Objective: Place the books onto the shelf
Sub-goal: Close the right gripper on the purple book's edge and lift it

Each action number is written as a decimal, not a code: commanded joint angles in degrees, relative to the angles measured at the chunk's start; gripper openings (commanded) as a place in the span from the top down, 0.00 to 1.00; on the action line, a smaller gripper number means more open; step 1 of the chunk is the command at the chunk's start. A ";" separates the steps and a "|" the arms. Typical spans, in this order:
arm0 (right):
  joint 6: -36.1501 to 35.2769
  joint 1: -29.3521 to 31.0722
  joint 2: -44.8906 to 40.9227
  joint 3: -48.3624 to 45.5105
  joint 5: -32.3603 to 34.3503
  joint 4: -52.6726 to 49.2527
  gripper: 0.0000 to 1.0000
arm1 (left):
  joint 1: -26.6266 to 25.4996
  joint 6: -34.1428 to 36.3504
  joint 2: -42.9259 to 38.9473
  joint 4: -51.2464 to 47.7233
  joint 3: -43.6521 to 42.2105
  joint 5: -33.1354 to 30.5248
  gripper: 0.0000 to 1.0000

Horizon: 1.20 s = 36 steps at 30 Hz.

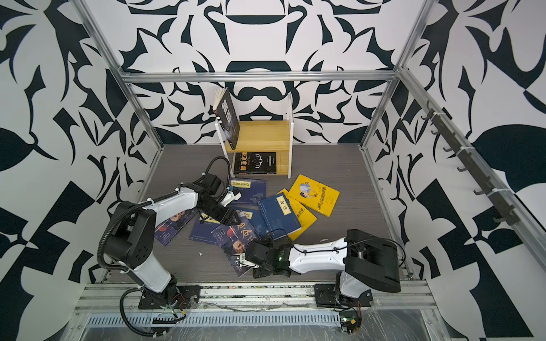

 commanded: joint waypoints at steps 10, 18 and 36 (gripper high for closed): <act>-2.84 -5.76 1.77 1.26 3.67 2.73 0.12 | -0.42 -0.48 -1.48 -2.07 0.28 5.83 0.74; -4.14 -7.34 3.01 1.88 3.21 3.41 0.12 | -0.40 -0.49 -0.27 -2.26 1.37 6.44 0.80; -4.84 -8.48 2.91 2.14 4.31 4.63 0.12 | -0.93 1.09 -2.41 -5.00 2.53 5.94 1.00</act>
